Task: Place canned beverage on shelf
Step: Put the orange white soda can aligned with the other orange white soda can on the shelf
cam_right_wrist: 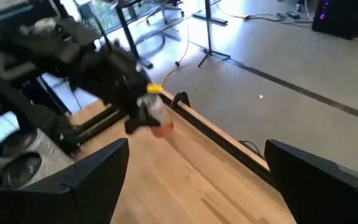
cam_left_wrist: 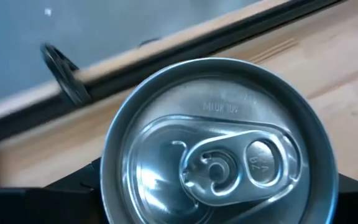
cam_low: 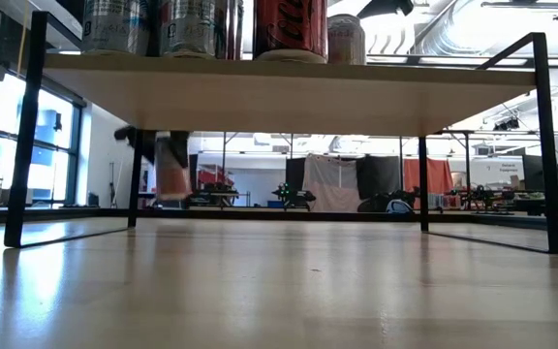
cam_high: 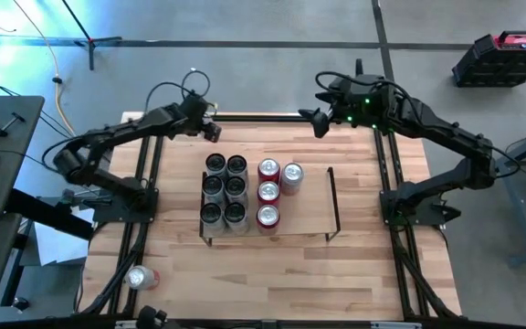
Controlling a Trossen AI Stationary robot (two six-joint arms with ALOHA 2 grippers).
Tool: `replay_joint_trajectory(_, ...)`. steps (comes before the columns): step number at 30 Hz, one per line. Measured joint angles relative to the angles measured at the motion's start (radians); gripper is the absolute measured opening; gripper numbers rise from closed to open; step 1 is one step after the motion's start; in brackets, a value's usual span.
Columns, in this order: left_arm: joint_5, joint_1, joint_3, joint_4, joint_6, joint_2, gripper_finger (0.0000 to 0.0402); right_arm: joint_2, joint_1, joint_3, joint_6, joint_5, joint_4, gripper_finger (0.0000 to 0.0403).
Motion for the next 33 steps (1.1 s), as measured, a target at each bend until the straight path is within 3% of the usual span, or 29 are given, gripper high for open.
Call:
replay_joint_trajectory(8, -0.006, -0.003, 0.151, -0.214, 0.211, -0.214, 0.0278, 0.0, -0.005, 0.0, -0.201, -0.002, 0.0, 0.0362)
replay_joint_trajectory(17, 0.131, -0.047, 0.525, -0.325, 0.26, -0.336, 0.0278, 0.0, 0.025, 0.0, -0.416, -0.018, 0.11, 0.0362)
replay_joint_trajectory(22, 0.163, -0.168, 0.725, -0.32, 0.249, -0.334, 0.0278, -0.002, 0.053, 0.0, -0.464, -0.16, 0.226, 0.0362)
replay_joint_trajectory(28, 0.159, -0.387, 0.82, -0.297, 0.221, -0.28, 0.0279, -0.013, 0.095, 0.0, -0.45, -0.393, 0.389, 0.0362)
replay_joint_trajectory(30, 0.149, -0.453, 0.822, -0.282, 0.225, -0.25, 0.0279, -0.017, 0.114, 0.013, -0.413, -0.415, 0.408, 0.0362)
replay_joint_trajectory(33, 0.144, -0.535, 0.822, -0.232, 0.261, -0.194, 0.0279, 0.006, 0.153, 0.111, -0.41, -0.377, 0.27, 0.0362)
